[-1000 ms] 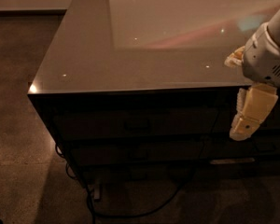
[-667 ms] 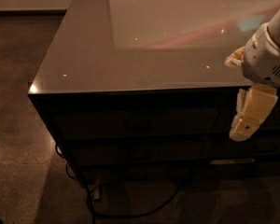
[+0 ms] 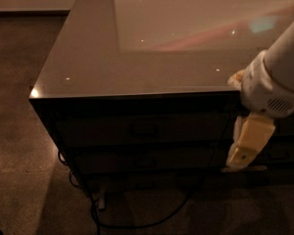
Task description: Open top drawer
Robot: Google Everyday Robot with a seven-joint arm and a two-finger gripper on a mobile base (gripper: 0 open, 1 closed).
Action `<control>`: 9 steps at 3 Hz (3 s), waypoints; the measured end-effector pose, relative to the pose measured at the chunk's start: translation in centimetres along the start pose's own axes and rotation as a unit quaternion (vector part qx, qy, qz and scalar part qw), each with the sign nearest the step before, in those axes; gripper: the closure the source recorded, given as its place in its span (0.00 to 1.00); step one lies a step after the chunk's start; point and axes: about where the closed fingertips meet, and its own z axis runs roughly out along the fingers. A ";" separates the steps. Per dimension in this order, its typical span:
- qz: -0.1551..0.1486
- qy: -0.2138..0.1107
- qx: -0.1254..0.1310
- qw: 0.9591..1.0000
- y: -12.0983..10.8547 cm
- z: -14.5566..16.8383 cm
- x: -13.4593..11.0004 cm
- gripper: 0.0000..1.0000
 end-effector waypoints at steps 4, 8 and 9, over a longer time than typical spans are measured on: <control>0.004 -0.035 -0.025 0.999 6.7 9.4 3.1 0.00; -0.086 -0.066 -0.023 0.994 8.1 17.2 -4.8 0.00; -0.095 -0.072 -0.017 0.993 7.6 17.7 -5.7 0.00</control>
Offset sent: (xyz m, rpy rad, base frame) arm -0.0680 -0.0047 -0.1054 0.0691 0.0410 -0.0191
